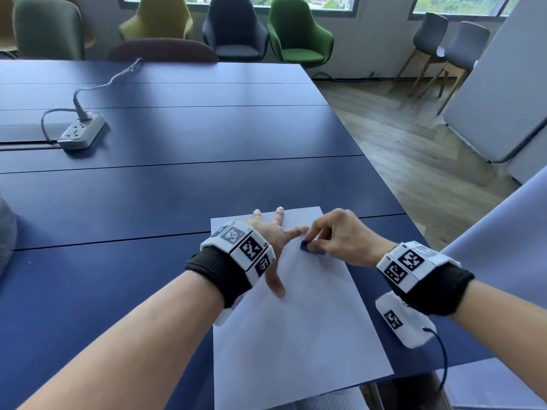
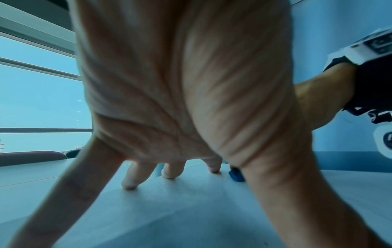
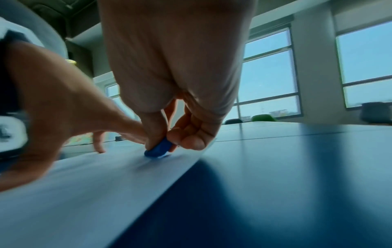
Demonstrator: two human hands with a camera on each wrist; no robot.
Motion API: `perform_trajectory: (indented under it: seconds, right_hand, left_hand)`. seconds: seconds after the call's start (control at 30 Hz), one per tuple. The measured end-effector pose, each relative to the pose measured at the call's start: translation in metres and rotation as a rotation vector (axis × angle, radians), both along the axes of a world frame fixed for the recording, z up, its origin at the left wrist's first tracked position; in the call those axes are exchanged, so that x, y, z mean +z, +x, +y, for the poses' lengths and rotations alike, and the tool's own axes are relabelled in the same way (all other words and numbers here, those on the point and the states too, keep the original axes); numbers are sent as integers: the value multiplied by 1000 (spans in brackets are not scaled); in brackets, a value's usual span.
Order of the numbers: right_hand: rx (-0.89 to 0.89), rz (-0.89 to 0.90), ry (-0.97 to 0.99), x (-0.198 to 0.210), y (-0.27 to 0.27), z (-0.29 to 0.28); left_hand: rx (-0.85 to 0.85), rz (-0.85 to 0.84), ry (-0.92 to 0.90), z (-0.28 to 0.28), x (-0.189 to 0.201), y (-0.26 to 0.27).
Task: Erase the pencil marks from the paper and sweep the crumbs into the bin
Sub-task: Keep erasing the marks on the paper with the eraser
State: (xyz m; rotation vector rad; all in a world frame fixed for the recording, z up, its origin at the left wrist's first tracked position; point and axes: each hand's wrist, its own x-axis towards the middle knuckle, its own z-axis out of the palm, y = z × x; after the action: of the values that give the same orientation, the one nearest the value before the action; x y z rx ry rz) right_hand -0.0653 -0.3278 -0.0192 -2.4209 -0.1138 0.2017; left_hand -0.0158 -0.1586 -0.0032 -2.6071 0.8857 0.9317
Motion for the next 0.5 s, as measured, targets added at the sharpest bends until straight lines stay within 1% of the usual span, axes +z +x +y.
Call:
perform_trajectory:
  seconds: [0.07,0.17,0.2,0.23,0.3,0.37,0.4,0.47,0.5]
  right_hand:
    - [-11,-7,15,-2,1,-2]
    - [163,137,18,1,-10,4]
    - [193,158,-1,4,-10,5]
    - [177,143,-15,5,-6,4]
    - [79,55,-17,4,3,-1]
    - [53,42,1,3,4,-3]
    - [89,79,11,3,0,-2]
    - [217,190,-2,4,-9,4]
    - [252,210,-24,6,-10,6]
  left_hand:
    - [2,1,3,0,0,0]
    - [6,-3,16,-1,1,-1]
    - [6,-6,19,-1,1,-1]
    - [5,-8,21,-1,1,-2]
    - [2,-8,20,-1,0,-1]
    - [6,-4,25,-1,0,-1]
    - [6,-4,29,-2,1,-1]
    - [6,-7,43,-2,1,-2]
    - [5,-10,47,-2,2,-2]
